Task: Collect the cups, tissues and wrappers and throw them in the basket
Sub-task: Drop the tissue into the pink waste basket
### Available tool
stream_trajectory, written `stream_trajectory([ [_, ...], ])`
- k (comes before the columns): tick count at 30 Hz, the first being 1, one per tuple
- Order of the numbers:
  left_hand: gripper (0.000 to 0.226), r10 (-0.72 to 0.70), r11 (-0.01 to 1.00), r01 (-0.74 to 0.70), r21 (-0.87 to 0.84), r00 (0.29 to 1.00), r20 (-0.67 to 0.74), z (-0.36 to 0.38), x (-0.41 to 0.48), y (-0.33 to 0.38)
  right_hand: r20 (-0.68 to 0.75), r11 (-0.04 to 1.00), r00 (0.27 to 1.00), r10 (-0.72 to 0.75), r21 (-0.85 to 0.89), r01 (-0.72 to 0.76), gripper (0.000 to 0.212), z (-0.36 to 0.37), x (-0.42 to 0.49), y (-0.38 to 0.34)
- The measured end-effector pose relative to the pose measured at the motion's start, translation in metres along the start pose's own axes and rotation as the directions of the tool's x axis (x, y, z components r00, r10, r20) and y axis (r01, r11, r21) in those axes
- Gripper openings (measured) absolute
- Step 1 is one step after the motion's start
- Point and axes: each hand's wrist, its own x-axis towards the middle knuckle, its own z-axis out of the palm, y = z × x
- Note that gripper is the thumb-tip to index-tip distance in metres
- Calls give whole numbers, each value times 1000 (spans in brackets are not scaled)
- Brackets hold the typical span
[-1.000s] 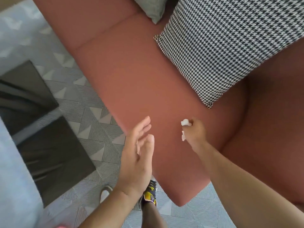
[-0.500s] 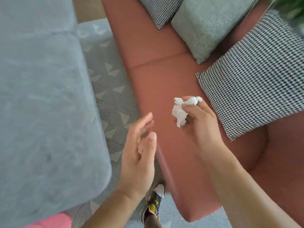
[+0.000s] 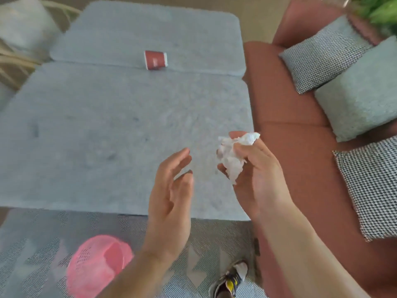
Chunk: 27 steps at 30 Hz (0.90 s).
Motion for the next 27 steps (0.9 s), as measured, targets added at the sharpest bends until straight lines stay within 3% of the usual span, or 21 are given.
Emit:
stream_trajectory([
  [5, 50, 25, 999, -18, 47, 988, -153, -125, -28, 29, 109, 996, 992, 58, -71, -51, 15, 106, -44, 59],
  [8, 52, 53, 995, -30, 98, 969, -243, -195, -46, 48, 183, 993, 979, 85, -96, -69, 23, 164, -70, 93],
  [11, 53, 86, 994, -52, 100, 927, -366, -256, -61, 68, 255, 985, 958, 131, -142, -97, 16, 222, -97, 122],
  [15, 51, 132, 988, -67, 142, 845, -518, -317, -77, 82, 363, 967, 906, 216, -210, -146, 22, 280, -119, 149],
  [22, 40, 142, 988, -51, 146, 674, -725, -361, -98, 75, 523, 931, 799, 296, -346, -119, 24, 325, -107, 201],
  [27, 36, 101, 990, 19, 140, 598, -795, -360, -112, 51, 593, 913, 733, 334, -396, -97, 24, 326, -93, 238],
])
